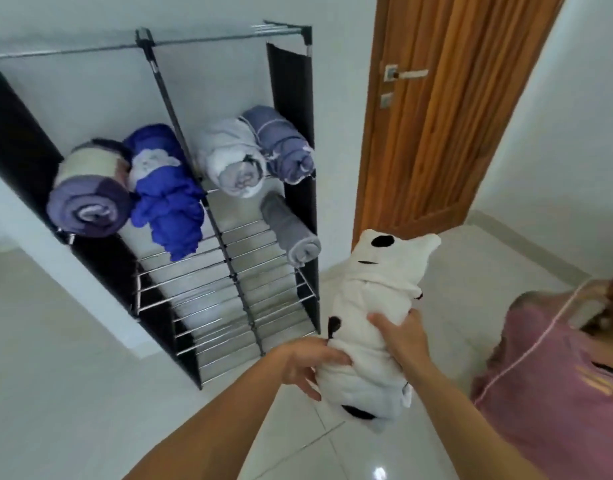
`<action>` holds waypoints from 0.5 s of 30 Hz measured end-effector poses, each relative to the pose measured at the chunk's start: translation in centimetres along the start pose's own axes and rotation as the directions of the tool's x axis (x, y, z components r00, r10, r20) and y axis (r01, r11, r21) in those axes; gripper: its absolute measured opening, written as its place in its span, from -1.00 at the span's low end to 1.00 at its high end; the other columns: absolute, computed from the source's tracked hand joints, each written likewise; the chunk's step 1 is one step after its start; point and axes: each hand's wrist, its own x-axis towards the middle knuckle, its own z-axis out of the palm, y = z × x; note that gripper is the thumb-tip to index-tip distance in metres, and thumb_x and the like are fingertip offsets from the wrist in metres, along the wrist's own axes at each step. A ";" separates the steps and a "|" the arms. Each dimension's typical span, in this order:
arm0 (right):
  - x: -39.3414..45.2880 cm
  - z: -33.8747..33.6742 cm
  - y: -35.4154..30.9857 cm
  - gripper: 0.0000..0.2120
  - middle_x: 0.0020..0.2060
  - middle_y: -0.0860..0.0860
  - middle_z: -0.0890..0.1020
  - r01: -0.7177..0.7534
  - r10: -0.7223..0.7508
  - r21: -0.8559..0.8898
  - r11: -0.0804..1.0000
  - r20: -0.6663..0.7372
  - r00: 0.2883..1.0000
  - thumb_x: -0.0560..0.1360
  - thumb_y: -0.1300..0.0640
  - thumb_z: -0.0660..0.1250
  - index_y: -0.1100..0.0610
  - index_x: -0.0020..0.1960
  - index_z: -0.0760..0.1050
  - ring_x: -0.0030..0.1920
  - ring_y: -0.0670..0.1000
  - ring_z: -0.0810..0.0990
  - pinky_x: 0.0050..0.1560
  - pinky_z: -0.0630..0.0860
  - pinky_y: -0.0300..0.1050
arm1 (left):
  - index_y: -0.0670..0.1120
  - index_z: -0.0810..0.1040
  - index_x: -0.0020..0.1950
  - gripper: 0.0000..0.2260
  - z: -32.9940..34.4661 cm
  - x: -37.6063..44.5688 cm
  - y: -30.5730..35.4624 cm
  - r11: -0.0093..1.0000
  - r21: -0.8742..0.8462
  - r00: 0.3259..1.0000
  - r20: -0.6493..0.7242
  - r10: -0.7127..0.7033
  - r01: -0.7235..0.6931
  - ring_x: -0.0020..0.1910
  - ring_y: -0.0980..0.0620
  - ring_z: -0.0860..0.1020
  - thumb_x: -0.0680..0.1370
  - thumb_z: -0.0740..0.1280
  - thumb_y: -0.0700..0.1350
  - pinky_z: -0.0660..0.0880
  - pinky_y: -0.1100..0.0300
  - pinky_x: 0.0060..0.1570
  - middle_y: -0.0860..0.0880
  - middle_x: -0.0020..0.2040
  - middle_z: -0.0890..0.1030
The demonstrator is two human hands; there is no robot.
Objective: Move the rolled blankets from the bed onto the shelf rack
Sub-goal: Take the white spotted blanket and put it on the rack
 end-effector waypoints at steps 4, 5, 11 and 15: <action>4.2 4.3 -2.9 -0.23 0.23 0.12 0.50 0.060 -0.045 -0.078 0.995 0.183 0.982 0.35 -0.10 0.45 0.14 0.42 0.22 0.03 0.09 0.47 0.06 0.44 -0.02 | 0.01 0.45 0.36 -0.51 -4.2 1.6 0.2 0.993 -0.109 0.997 -0.053 -0.056 0.050 0.14 -0.19 0.50 0.45 0.44 0.03 0.54 -0.11 0.11 -0.11 0.33 0.48; 5.0 5.4 -3.7 -0.20 0.25 0.12 0.49 0.071 -0.047 -0.097 0.993 0.228 0.973 0.32 -0.13 0.45 0.15 0.43 0.22 0.05 0.10 0.47 0.06 0.43 -0.03 | -0.01 0.44 0.38 -0.48 -5.3 2.1 0.3 0.989 -0.131 0.995 -0.063 -0.071 0.062 0.13 -0.20 0.51 0.44 0.44 0.03 0.54 -0.11 0.10 -0.14 0.35 0.47; 11.3 13.7 -7.3 -0.22 0.32 0.17 0.44 0.114 -0.029 -0.210 0.971 0.371 0.928 0.43 -0.09 0.41 0.22 0.46 0.15 0.25 0.19 0.47 0.10 0.38 -0.07 | -0.10 0.43 0.38 -0.44 -13.4 5.3 0.9 0.965 -0.242 0.985 -0.108 -0.132 0.103 0.06 -0.18 0.51 0.43 0.45 0.04 0.53 -0.10 0.08 -0.19 0.29 0.47; 15.2 19.9 -9.9 -0.19 0.36 0.14 0.42 0.138 -0.030 -0.234 0.963 0.413 0.910 0.42 -0.11 0.40 0.18 0.50 0.12 0.30 0.19 0.44 0.18 0.38 -0.04 | -0.09 0.48 0.28 -0.56 -19.5 7.5 1.6 0.941 -0.335 0.980 -0.164 -0.112 0.051 -0.08 -0.09 0.54 0.45 0.44 -0.01 0.53 -0.10 0.09 -0.12 0.13 0.53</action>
